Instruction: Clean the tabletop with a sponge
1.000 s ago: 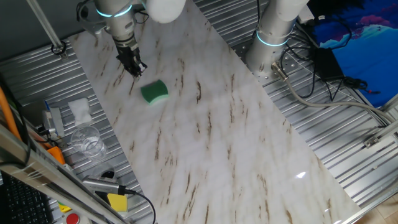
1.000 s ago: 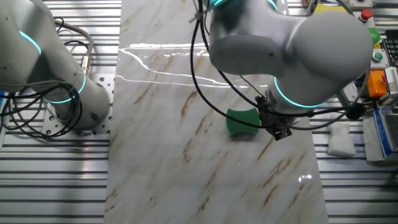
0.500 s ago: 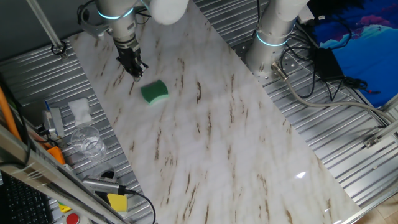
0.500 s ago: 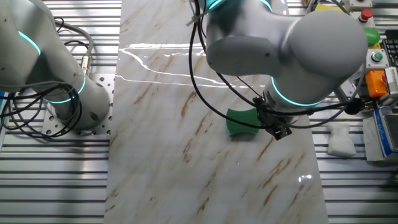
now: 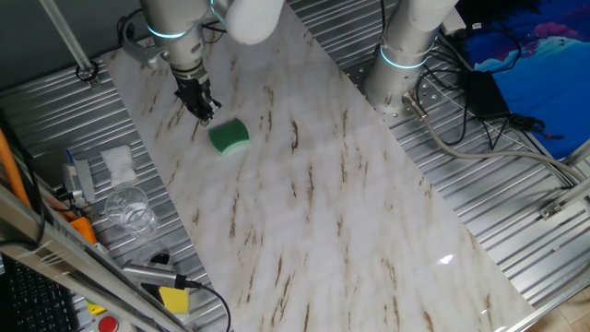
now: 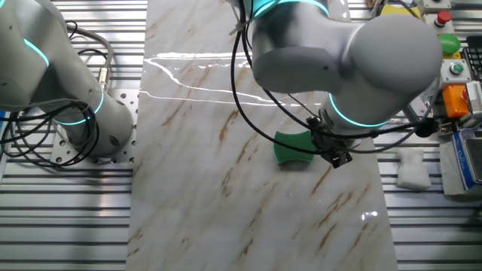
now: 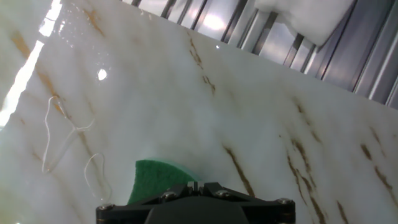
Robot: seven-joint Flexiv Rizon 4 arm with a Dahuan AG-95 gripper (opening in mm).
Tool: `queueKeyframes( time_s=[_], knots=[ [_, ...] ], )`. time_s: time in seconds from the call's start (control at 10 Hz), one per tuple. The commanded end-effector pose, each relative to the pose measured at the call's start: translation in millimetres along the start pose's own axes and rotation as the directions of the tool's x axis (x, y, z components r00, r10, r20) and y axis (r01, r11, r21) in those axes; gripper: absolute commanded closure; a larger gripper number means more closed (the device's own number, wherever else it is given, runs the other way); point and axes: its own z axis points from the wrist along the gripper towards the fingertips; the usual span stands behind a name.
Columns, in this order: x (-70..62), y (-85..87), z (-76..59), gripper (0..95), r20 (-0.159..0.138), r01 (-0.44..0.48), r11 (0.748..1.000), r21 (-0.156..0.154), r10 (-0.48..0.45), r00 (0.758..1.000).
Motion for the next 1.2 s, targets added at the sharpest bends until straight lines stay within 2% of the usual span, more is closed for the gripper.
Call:
queueKeyframes(
  time_s=[0.1, 0.6, 1.2],
  knots=[
    [-0.2, 1.2, 2.3, 95.0, -0.003, 0.016, 1.0, -0.009, -0.016, 1.0],
    [4.7, 3.2, 1.4, 95.0, -0.016, 0.041, 0.999, -0.006, -0.042, 0.999],
    [5.9, 3.6, -4.1, 95.0, -0.01, 0.04, 0.999, -0.013, -0.04, 0.999]
  ],
)
